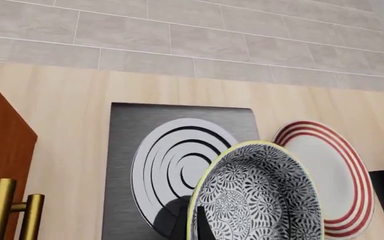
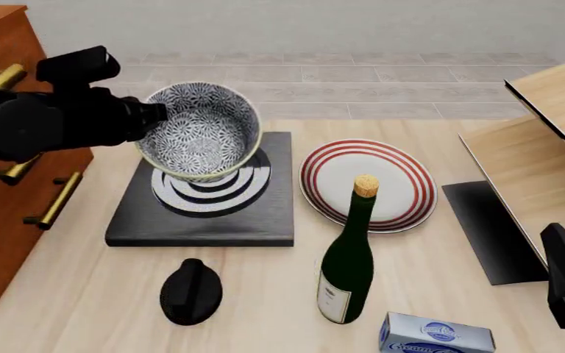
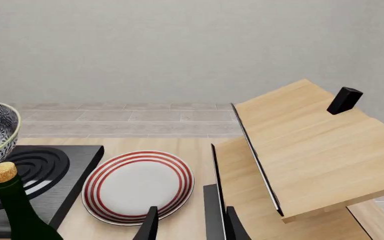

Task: Put the bowl on the stove.

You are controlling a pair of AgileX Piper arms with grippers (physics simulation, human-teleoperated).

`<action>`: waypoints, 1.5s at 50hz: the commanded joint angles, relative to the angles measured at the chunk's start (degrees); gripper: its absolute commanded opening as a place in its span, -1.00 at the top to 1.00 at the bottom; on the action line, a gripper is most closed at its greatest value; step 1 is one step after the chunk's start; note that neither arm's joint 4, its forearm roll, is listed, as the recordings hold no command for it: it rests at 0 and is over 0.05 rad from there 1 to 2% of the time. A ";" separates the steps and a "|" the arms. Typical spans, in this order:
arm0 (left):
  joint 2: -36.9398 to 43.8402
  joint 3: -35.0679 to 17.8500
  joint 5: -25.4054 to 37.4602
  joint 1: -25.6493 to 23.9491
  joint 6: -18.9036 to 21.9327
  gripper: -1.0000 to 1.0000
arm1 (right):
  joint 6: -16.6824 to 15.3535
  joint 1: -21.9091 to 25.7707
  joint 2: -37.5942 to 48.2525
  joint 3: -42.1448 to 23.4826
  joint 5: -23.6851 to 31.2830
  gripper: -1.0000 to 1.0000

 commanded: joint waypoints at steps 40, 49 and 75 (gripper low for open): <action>4.12 1.06 -6.82 1.02 2.27 1.00 | -0.01 0.00 0.01 0.00 0.00 -1.00; 5.83 0.75 -8.14 1.17 2.91 1.00 | 0.00 0.00 0.00 0.00 0.00 -1.00; 7.73 1.23 -9.59 -0.19 2.97 1.00 | 0.02 0.00 0.00 0.00 0.00 -1.00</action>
